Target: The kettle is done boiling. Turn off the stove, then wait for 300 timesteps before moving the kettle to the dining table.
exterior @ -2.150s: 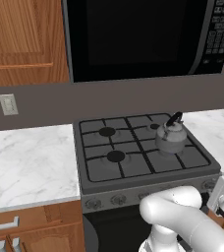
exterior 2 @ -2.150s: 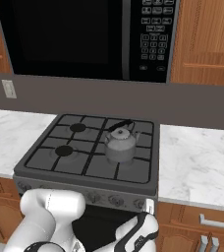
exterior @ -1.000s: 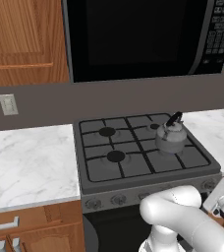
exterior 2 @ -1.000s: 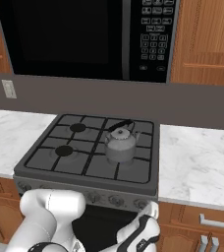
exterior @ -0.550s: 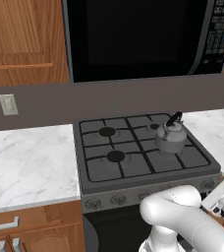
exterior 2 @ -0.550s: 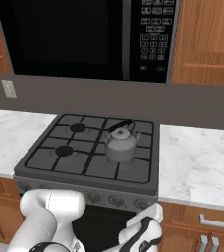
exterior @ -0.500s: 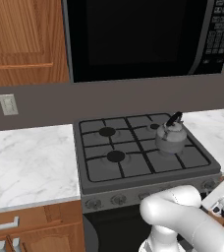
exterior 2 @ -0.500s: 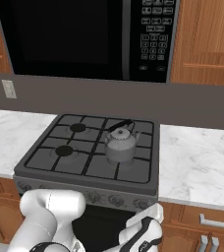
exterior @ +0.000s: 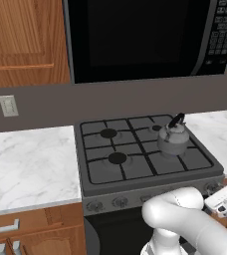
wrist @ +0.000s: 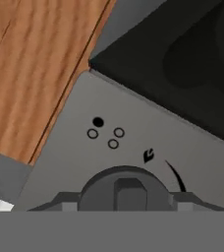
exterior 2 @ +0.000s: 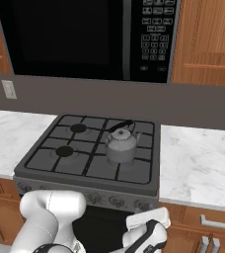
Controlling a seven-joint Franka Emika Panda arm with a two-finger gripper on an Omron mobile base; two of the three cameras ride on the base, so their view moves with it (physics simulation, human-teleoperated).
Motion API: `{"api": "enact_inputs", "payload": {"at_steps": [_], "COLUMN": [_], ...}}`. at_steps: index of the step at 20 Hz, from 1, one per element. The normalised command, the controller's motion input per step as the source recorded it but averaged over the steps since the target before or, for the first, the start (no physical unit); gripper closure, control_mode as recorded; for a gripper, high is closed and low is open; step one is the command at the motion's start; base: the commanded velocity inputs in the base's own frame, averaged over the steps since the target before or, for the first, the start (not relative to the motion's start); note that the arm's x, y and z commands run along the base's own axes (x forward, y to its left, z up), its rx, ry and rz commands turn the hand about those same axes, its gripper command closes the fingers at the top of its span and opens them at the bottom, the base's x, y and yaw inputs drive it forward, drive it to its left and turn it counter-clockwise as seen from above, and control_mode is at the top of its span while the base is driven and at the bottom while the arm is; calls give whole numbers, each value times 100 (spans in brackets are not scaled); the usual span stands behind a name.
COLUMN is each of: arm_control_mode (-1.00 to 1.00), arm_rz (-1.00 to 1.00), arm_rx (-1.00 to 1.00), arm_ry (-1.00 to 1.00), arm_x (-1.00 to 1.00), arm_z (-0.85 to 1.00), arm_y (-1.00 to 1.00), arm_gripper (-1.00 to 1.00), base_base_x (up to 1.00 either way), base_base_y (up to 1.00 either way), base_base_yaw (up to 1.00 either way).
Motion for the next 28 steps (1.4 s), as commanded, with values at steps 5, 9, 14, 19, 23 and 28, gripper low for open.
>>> {"api": "enact_inputs", "payload": {"at_steps": [5, 9, 14, 19, 23, 28], "arm_control_mode": [-100, -100, -100, -100, -100, -100], "arm_rz": [0, 0, 0, 0, 0, 0], "arm_rx": [29, 28, 23, 12, 2, 0], "arm_ry": [0, 0, 0, 4, 1, 0], "arm_x": [0, 0, 0, 0, 0, -10], "arm_z": [0, 0, -2, -13, -11, 0], "arm_y": [-14, -13, -7, 0, 0, 0], "arm_gripper": [100, 100, 100, 100, -100, -100], "base_base_x": [0, 0, 0, 0, 0, 0], "base_base_y": [0, 0, 0, 0, 0, 0], "base_base_yaw": [0, 0, 0, 0, 0, 0]}}
